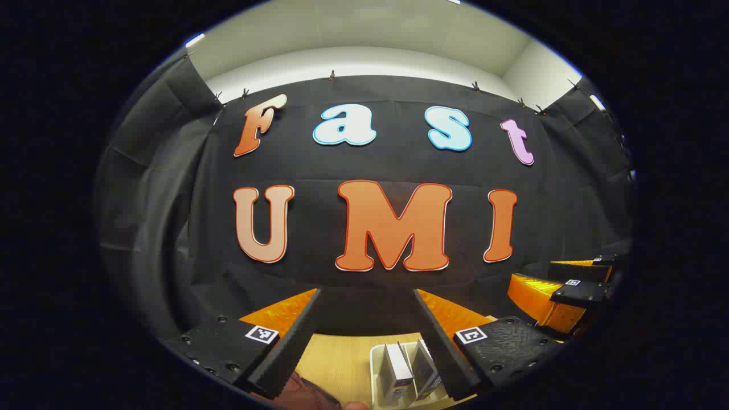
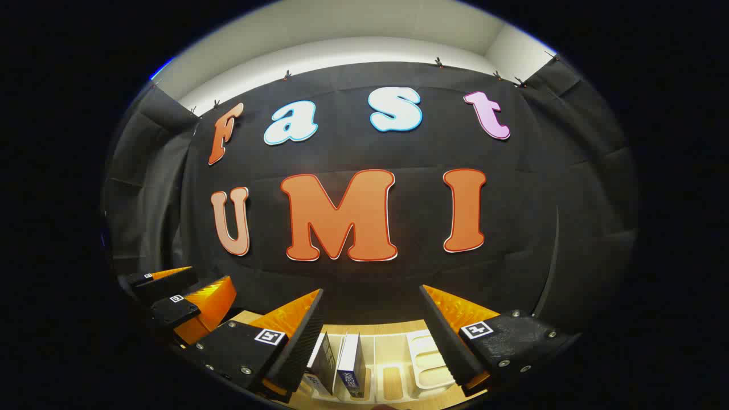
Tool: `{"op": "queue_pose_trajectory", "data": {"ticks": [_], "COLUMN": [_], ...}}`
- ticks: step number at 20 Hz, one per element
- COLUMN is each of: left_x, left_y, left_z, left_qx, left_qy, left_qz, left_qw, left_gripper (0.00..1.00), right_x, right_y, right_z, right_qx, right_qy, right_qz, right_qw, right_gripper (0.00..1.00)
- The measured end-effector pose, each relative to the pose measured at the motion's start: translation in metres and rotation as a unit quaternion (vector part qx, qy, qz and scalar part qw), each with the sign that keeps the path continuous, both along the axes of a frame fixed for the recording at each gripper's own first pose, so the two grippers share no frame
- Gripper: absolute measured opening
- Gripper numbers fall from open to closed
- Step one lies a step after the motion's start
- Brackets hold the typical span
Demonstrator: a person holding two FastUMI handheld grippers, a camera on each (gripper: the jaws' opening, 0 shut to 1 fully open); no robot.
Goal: Open the schoolbag, grab two books from the bookshelf and put them into the schoolbag.
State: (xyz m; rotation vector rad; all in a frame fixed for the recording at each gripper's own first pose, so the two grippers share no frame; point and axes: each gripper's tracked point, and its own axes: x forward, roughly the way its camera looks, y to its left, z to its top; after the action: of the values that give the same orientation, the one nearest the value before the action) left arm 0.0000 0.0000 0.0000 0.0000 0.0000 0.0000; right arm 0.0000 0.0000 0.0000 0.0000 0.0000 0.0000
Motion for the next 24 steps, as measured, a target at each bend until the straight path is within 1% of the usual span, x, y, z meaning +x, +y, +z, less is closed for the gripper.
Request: {"op": "queue_pose_trajectory", "data": {"ticks": [6,11,12,13,14,15,16,17,19,20,24], "left_x": [0.001,0.0,0.0,0.0,0.001,0.001,-0.001,-0.001,-0.001,-0.002,-0.004], "left_y": [0.004,-0.001,-0.001,0.0,0.0,-0.002,-0.003,-0.003,-0.001,0.0,0.001], "left_z": [-0.005,-0.011,-0.008,-0.006,-0.003,-0.003,-0.003,-0.004,-0.002,-0.001,-0.003], "left_qx": [0.002,0.015,0.018,0.021,0.023,0.025,0.025,0.026,0.027,0.028,0.026], "left_qy": [0.012,0.021,0.018,0.014,0.012,0.011,0.012,0.012,0.011,0.011,0.012], "left_qz": [0.003,0.003,0.004,0.006,0.006,0.006,0.006,0.006,0.009,0.011,0.014], "left_qw": [1.0,1.0,1.0,1.0,1.0,1.0,1.0,1.0,1.0,0.999,0.999], "left_gripper": [0.97,0.97,0.99,0.97,0.97,0.99,0.97,0.99,0.99,0.97,0.97], "right_x": [0.002,0.005,0.005,0.005,0.005,0.005,0.005,0.005,0.005,0.005,0.003], "right_y": [0.01,0.005,0.005,0.004,0.002,0.002,0.001,0.0,0.0,0.0,0.002], "right_z": [-0.006,-0.007,-0.006,-0.005,-0.004,-0.003,-0.002,-0.001,-0.003,-0.004,-0.005], "right_qx": [-0.011,-0.01,-0.01,-0.012,-0.013,-0.013,-0.013,-0.012,-0.013,-0.014,-0.02], "right_qy": [0.008,0.012,0.012,0.01,0.01,0.008,0.006,0.006,0.009,0.01,0.009], "right_qz": [0.016,0.013,0.014,0.014,0.014,0.014,0.013,0.012,0.011,0.011,0.012], "right_qw": [1.0,1.0,1.0,1.0,1.0,1.0,1.0,1.0,1.0,1.0,1.0], "right_gripper": [0.96,0.95,0.96,0.95,0.96,0.96,0.96,0.96,0.96,0.96,0.96]}}
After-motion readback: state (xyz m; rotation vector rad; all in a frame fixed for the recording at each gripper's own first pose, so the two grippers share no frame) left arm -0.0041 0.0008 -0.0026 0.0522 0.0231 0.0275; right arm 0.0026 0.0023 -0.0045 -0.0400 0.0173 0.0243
